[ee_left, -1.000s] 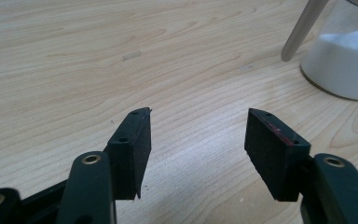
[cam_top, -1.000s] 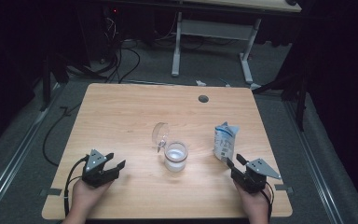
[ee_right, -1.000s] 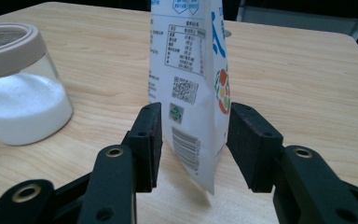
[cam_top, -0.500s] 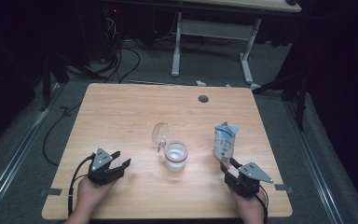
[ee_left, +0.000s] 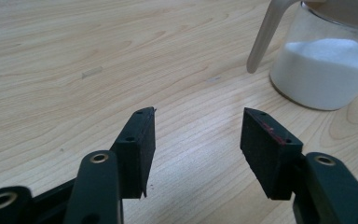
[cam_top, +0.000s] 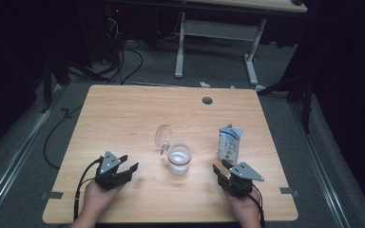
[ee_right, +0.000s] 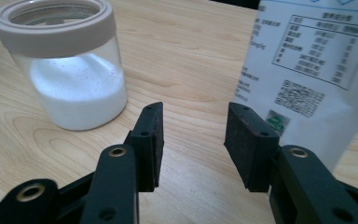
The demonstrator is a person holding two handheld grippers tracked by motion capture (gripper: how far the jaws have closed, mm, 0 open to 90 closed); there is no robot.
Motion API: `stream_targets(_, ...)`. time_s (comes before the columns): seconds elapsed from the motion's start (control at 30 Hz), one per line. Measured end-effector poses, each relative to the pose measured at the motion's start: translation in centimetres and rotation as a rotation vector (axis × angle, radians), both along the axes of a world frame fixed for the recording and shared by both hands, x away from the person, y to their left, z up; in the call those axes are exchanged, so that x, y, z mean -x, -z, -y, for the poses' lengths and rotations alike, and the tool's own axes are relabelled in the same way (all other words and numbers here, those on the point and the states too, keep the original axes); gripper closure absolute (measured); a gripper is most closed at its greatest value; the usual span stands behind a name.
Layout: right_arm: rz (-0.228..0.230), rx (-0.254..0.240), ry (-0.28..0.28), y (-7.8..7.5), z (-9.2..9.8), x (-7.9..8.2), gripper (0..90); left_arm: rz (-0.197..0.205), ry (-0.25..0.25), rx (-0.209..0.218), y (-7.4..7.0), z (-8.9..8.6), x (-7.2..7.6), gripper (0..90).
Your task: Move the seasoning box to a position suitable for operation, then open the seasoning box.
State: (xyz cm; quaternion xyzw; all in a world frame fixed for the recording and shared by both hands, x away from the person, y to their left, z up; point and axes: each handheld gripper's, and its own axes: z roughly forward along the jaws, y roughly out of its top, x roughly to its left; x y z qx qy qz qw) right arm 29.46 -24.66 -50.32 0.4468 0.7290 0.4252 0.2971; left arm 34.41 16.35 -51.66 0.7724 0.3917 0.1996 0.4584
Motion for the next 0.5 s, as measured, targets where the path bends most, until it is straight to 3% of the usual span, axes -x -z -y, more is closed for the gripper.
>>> stream_targets(0.2,-0.009,0.003,-0.019,0.4,-0.8,-0.6,57.1,-0.011,-0.010,0.021,-0.2,0.5,-0.2,45.2)
stream_targets(0.5,-0.014,-0.018,-0.030,0.6,-1.3,-1.2,61.8,-0.007,-0.015,0.012,-0.8,1.4,-0.7,56.5)
